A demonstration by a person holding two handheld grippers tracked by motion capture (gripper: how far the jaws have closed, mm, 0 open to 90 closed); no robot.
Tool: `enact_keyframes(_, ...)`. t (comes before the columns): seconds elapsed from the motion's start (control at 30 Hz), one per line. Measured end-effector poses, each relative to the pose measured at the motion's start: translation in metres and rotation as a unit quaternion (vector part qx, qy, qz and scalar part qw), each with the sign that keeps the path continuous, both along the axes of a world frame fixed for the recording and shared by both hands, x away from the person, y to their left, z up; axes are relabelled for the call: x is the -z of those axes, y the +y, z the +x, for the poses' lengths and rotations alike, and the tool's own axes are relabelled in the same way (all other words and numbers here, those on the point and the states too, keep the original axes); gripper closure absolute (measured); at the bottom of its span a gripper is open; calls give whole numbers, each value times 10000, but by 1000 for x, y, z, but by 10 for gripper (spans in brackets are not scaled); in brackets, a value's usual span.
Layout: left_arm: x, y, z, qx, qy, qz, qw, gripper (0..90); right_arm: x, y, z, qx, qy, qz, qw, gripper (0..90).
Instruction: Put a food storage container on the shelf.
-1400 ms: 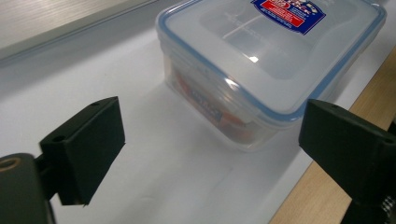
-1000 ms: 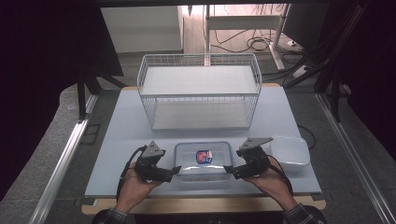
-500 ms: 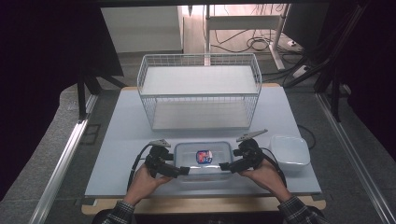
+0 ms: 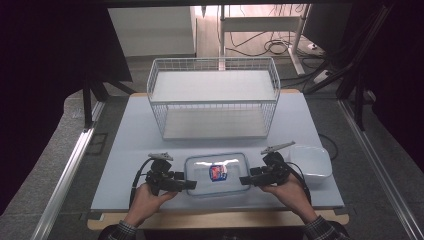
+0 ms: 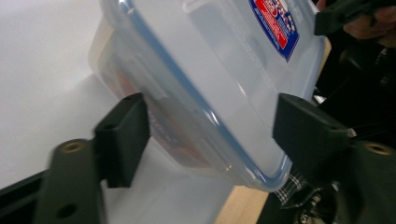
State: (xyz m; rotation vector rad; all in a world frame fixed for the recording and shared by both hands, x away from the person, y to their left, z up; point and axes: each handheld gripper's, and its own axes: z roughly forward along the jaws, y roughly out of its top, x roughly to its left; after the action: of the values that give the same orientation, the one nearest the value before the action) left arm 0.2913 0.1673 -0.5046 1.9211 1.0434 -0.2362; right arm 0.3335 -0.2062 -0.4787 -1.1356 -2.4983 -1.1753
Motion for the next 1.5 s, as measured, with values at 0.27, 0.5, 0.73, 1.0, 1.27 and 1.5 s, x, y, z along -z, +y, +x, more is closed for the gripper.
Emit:
enact_keyframes(0.27, 3, 6, -2, -178, 1, -359, 9992, 457, -3, -6, 4, 99, 149, 153, 9997, 452)
enact_keyframes(0.5, -1, 4, -7, -114, -251, -290, 9992, 501, 7, -8, 7, 46, 529, 557, 9970, 361)
enact_keyframes(0.73, 0, 4, -8, -237, -300, -396, 9985, 510, -2, -11, -1, 197, 194, 476, 9985, 478)
enact_keyframes(1.0, -3, 7, -10, -486, -496, -386, 9968, 528, -6, -6, -10, 336, -186, 522, 9979, 513)
enact_keyframes(1.27, -14, 11, -10, -552, -619, -409, 9957, 529, -13, -2, -12, 292, -504, 575, 9966, 514)
enact_keyframes(1.5, -33, 15, -6, -565, -872, -390, 9938, 531, -31, 1, -8, 232, -802, 648, 9944, 514)
